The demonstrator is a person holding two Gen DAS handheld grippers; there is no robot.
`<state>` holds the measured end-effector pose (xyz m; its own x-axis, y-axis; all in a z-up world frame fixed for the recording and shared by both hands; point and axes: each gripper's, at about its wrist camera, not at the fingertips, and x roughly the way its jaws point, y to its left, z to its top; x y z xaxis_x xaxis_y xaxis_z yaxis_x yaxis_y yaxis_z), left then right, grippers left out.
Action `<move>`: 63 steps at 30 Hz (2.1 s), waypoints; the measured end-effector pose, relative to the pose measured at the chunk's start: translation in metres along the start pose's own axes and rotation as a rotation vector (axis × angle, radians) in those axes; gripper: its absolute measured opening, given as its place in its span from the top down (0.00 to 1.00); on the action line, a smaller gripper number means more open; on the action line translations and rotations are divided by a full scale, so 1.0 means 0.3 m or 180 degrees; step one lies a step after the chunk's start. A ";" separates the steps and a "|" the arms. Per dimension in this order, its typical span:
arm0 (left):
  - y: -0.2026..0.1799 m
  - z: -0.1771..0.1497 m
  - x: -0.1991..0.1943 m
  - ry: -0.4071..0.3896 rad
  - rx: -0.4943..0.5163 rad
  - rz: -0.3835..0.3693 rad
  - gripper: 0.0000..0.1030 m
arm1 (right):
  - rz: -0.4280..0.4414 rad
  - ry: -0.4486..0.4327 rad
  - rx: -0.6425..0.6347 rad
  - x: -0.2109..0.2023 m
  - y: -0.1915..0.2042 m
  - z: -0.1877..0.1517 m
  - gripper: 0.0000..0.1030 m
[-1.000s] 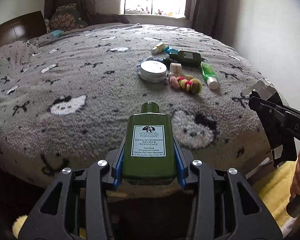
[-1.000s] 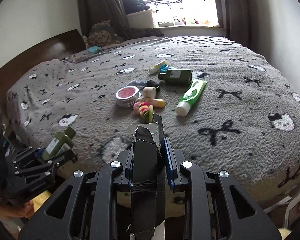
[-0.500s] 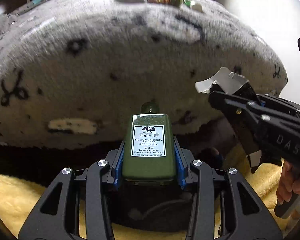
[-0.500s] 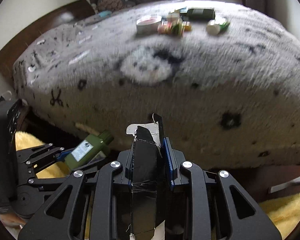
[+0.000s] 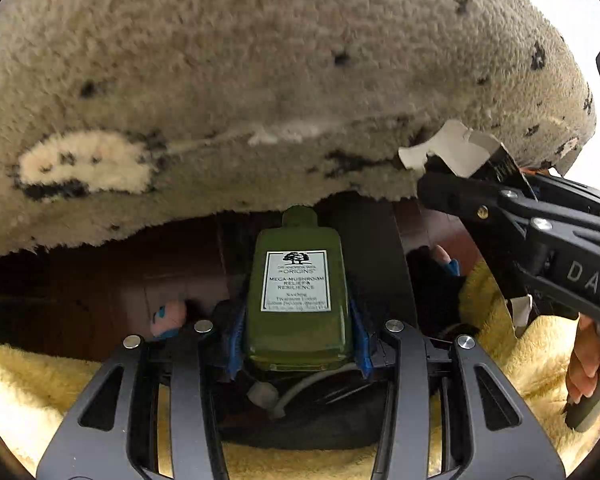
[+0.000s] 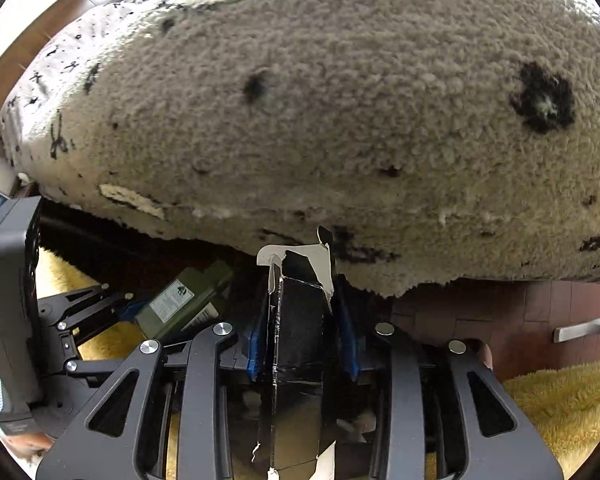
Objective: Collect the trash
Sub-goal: 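Lower both held items over the floor bin and open both grippers, then move both tools back over the bed toward the remaining items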
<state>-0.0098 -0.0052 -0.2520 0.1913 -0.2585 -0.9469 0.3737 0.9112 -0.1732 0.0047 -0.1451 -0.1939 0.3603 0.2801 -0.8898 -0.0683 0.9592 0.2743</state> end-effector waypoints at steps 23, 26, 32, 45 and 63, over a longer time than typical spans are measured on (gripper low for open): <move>-0.001 0.058 -0.213 -0.0531 0.0050 0.0278 0.23 | -0.0231 -0.0539 0.0023 -0.174 -0.022 0.095 0.36; 0.022 0.104 -0.266 -0.0669 0.0026 0.0332 0.22 | -0.0340 -0.0733 0.0024 -0.239 -0.045 0.138 0.34; 0.019 0.206 -0.360 -0.0958 0.0057 0.0366 0.21 | -0.0585 -0.1015 0.0070 -0.348 -0.145 0.269 0.34; -0.047 0.509 -0.410 -0.1178 0.0126 0.0294 0.21 | -0.0825 -0.1170 0.0163 -0.380 -0.272 0.527 0.34; -0.170 0.749 -0.314 -0.1228 0.0210 0.0203 0.21 | -0.0718 -0.0917 0.0579 -0.164 -0.354 0.852 0.36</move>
<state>0.1572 -0.0995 -0.0931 0.5383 -0.3149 -0.7817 0.4052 0.9100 -0.0875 0.2319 -0.2704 -0.0860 0.5952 0.0165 -0.8034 0.1987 0.9657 0.1670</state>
